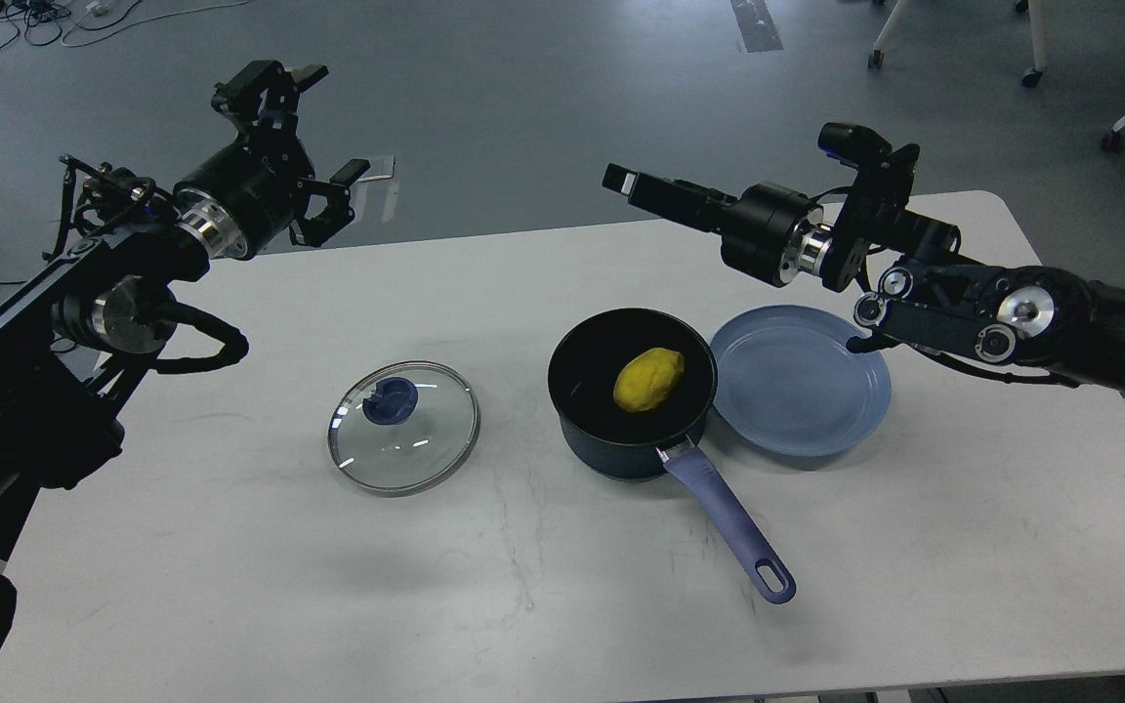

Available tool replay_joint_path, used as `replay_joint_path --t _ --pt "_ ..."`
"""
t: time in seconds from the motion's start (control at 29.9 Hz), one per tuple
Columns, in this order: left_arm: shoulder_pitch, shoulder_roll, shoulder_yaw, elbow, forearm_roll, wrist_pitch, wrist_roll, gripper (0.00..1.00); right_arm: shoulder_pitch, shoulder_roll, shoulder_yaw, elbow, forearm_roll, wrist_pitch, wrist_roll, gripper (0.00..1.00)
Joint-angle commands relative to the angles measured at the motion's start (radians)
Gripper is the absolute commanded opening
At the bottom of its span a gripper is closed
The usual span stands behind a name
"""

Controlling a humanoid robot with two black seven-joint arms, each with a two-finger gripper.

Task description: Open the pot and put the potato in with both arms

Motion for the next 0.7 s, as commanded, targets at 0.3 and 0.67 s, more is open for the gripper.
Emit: replay_joint_path --t 0.3,0.67 --pt "0.018 -0.043 -0.033 -0.002 -0.016 -0.021 -0.004 0.98 -0.080 -0.032 0.320 -0.027 0.618 0.248 -0.207 1.00" --pt "0.044 -0.052 -0.042 -0.022 -0.080 -0.021 -0.004 0.98 -0.223 -0.047 0.448 -0.067 0.762 0.441 -0.327 1.00"
